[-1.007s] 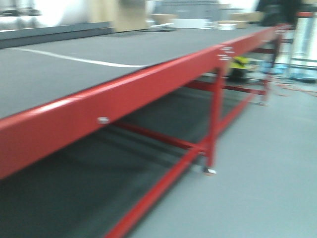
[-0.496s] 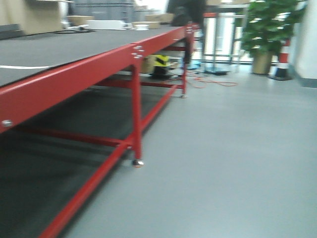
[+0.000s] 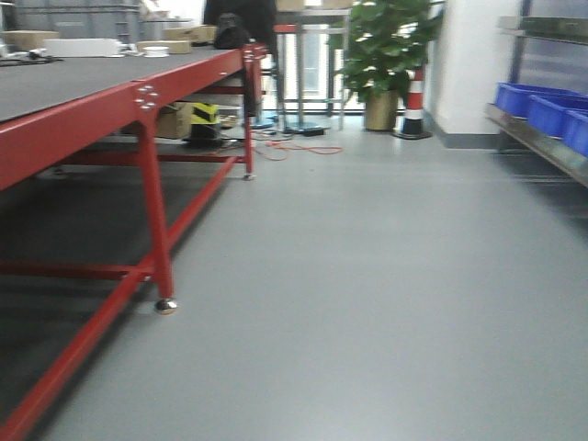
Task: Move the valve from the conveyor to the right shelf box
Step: 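Drive the base to the shelf rack while holding both valves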
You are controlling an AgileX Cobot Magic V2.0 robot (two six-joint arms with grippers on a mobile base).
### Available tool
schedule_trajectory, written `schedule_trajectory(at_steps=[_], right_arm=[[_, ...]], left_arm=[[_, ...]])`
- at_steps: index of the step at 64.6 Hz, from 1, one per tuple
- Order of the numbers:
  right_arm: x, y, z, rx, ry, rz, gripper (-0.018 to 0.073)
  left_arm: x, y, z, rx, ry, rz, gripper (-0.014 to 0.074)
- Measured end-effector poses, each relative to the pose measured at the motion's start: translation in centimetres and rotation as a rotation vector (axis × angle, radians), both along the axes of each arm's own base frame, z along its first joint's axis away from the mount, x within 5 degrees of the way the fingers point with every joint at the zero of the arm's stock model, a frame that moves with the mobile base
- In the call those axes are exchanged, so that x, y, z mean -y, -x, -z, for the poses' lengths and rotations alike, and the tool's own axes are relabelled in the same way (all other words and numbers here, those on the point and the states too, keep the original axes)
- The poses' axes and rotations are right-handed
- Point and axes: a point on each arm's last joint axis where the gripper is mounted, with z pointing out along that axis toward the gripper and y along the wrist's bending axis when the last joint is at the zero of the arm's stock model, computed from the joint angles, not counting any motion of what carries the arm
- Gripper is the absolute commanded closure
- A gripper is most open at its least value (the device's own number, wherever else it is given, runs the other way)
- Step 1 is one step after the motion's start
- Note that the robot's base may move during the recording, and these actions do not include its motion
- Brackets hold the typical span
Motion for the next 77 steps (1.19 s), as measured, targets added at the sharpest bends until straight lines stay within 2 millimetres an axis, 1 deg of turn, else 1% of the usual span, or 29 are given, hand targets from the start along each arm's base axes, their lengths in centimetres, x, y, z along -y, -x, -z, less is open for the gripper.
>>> schedule_trajectory(at_steps=[77], right_arm=[[0.0,0.0,0.0,0.0,0.0,0.0,0.0712]], left_arm=[[0.0,0.2,-0.08,0.006,0.0,0.0,0.0708]])
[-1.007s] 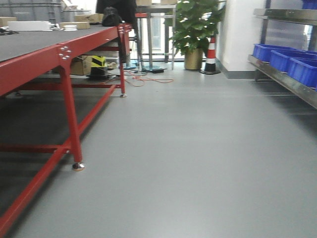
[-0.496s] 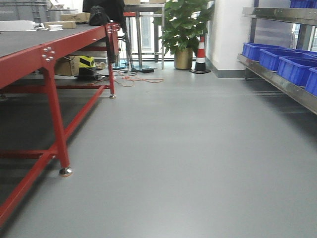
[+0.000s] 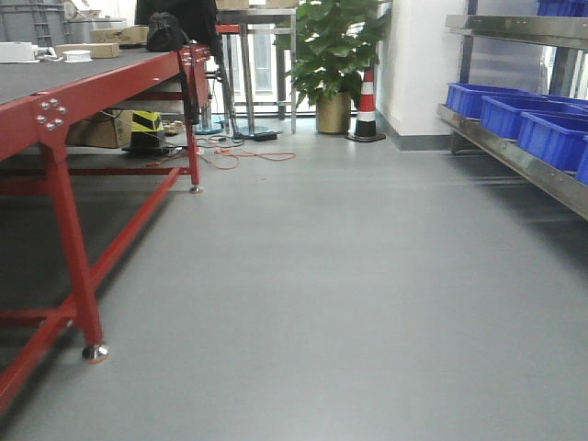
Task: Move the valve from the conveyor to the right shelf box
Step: 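Drive the base to the shelf rack while holding both valves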
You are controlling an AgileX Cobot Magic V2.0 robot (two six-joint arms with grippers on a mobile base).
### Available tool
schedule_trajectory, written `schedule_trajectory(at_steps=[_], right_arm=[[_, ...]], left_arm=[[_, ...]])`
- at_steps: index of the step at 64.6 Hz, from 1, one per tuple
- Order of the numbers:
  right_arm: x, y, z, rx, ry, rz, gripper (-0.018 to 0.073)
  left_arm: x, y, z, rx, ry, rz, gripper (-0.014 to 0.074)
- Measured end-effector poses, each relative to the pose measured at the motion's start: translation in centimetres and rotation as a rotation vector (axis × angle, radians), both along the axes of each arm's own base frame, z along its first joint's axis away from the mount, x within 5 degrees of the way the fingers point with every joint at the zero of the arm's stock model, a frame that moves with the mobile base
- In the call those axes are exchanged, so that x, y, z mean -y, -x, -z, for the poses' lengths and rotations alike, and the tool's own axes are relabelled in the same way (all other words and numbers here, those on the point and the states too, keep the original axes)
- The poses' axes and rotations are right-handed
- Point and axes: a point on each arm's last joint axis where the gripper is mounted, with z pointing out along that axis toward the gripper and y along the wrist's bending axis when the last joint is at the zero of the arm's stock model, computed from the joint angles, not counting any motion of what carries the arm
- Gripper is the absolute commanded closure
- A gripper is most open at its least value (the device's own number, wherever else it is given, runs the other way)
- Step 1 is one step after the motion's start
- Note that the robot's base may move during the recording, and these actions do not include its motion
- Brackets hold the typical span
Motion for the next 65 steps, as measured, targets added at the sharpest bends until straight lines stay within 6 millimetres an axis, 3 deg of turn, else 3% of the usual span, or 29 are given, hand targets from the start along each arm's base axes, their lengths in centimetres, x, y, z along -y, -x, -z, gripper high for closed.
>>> schedule_trajectory(at_steps=[65], right_arm=[[0.0,0.0,0.0,0.0,0.0,0.0,0.0712]], left_arm=[[-0.01,0.0,-0.01,0.001,-0.002,-0.001,0.0708]])
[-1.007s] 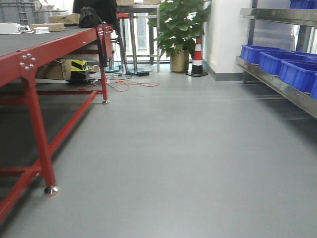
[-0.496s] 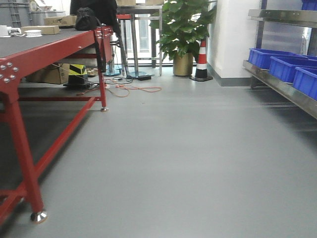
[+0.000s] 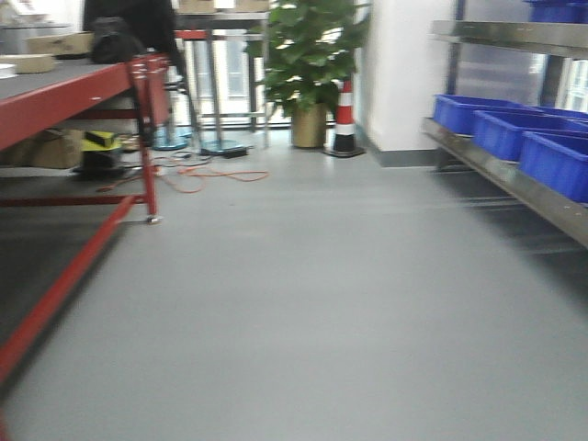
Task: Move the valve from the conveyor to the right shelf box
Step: 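Drive the base to the shelf rack while holding both valves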
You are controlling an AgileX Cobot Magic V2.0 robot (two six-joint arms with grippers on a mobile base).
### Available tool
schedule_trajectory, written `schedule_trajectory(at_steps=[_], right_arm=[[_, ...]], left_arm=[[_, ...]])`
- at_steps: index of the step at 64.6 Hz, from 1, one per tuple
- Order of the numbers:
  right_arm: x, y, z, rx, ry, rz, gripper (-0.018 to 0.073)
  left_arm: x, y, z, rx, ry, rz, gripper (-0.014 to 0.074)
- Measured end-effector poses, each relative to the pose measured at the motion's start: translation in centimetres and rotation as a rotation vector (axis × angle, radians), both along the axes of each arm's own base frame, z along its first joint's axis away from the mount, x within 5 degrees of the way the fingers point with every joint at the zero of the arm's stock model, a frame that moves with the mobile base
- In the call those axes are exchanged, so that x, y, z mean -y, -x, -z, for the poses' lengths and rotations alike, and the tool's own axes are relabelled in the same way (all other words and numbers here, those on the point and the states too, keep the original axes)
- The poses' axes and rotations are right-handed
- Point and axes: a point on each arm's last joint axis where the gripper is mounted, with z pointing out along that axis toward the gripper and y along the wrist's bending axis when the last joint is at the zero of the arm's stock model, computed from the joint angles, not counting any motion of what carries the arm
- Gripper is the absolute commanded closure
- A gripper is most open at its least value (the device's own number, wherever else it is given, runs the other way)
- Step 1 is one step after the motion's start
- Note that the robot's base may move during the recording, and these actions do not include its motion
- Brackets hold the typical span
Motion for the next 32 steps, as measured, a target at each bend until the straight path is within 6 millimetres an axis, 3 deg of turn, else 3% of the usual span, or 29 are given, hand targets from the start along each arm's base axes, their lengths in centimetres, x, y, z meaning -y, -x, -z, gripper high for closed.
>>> schedule_trajectory(at_steps=[32], right_arm=[[0.0,0.0,0.0,0.0,0.0,0.0,0.0712]], left_arm=[[0.0,0.0,-0.01,0.002,0.0,0.0,0.0708]])
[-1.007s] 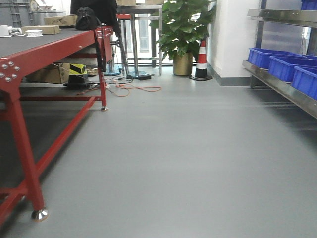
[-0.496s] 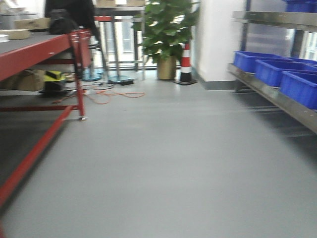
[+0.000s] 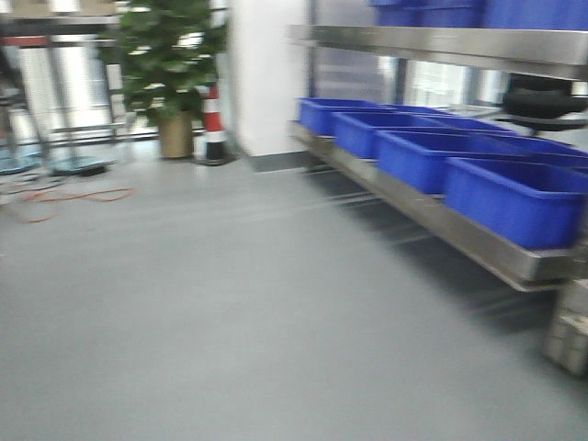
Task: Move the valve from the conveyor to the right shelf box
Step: 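Drive the base to the shelf rack while holding both valves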
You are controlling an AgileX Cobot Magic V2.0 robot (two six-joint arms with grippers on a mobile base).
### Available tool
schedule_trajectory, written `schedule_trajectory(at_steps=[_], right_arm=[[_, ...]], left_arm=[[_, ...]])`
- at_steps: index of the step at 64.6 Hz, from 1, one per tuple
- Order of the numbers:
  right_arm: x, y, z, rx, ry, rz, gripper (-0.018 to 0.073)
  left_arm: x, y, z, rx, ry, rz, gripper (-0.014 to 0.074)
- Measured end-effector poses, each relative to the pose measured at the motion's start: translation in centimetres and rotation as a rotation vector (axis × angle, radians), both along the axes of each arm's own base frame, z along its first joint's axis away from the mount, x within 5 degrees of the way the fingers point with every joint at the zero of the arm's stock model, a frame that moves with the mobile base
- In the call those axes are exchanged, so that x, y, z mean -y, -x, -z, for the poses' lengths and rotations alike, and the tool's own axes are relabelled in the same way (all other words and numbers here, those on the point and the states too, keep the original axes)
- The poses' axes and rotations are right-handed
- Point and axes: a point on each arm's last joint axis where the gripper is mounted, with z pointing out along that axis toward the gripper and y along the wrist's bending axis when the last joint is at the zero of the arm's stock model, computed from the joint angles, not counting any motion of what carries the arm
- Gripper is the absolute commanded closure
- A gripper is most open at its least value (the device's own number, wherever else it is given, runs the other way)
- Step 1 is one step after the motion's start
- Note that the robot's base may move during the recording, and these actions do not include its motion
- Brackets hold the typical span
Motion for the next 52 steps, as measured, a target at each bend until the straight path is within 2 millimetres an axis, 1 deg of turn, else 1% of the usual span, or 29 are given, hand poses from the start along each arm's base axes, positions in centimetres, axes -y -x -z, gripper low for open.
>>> schedule_trajectory(at_steps=[52], right_arm=[[0.0,0.0,0.0,0.0,0.0,0.0,0.0712]], left_arm=[[0.0,0.0,0.0,0.0,0.0,0.0,0.0708]])
